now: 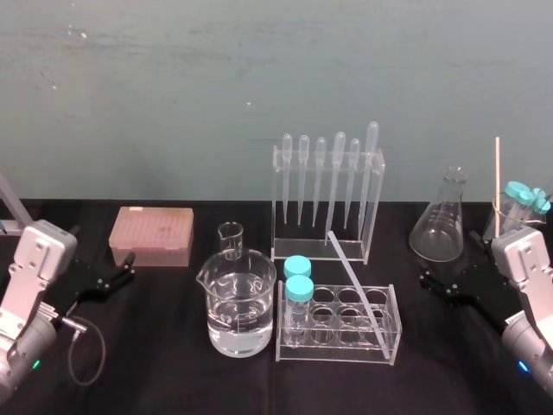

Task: Pick up the stirring rod with one hand, then place it down.

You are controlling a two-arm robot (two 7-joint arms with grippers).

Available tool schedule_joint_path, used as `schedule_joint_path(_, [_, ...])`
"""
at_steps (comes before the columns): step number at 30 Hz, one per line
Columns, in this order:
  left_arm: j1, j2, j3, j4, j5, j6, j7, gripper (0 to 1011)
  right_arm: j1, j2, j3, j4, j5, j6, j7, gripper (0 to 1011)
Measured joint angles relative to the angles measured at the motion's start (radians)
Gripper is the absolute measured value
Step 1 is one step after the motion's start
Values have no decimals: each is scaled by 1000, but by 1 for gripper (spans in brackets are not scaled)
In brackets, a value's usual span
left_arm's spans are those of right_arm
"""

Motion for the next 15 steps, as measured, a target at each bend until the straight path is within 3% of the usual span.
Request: schedule_joint_path(15, [0,0,0,0,0,0,0,1000,0,0,0,0,0,0,0,1000])
